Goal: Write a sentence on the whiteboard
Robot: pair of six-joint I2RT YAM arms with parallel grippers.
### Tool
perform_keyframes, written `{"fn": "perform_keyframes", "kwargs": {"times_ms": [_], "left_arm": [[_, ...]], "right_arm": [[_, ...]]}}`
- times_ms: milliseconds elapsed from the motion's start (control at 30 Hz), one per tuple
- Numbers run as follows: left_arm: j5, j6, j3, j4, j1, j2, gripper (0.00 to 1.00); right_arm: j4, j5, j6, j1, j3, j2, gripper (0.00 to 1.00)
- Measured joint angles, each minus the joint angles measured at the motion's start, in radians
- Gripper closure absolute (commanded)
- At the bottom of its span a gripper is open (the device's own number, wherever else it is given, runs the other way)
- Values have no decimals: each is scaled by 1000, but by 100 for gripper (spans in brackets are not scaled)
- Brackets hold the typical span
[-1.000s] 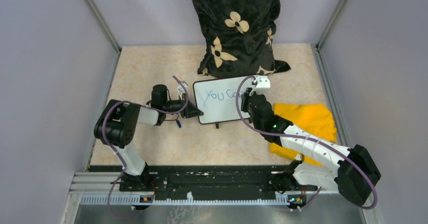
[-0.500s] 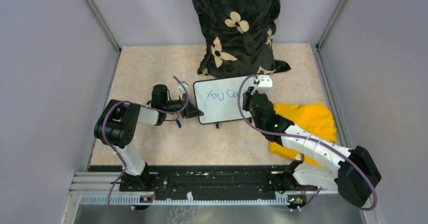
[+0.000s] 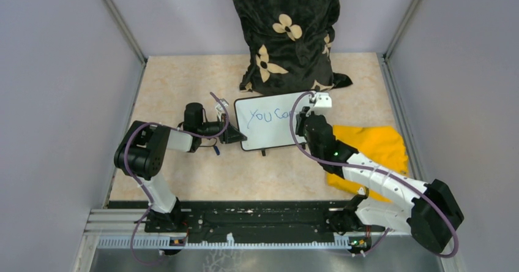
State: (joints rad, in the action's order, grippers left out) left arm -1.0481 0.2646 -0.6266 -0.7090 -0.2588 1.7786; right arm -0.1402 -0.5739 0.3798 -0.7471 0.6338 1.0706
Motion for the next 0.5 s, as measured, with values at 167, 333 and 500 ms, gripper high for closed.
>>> {"fn": "perform_keyframes", "kwargs": {"times_ms": [167, 333, 500], "left_arm": [[0, 0, 0, 0, -1, 0, 76], [0, 0, 0, 0, -2, 0, 76], [0, -1, 0, 2, -2, 0, 76]], "right_arm": [[13, 2, 10, 2, -24, -16, 100], [19, 7, 22, 3, -34, -23, 100], [21, 15, 33, 4, -44, -30, 100]]}}
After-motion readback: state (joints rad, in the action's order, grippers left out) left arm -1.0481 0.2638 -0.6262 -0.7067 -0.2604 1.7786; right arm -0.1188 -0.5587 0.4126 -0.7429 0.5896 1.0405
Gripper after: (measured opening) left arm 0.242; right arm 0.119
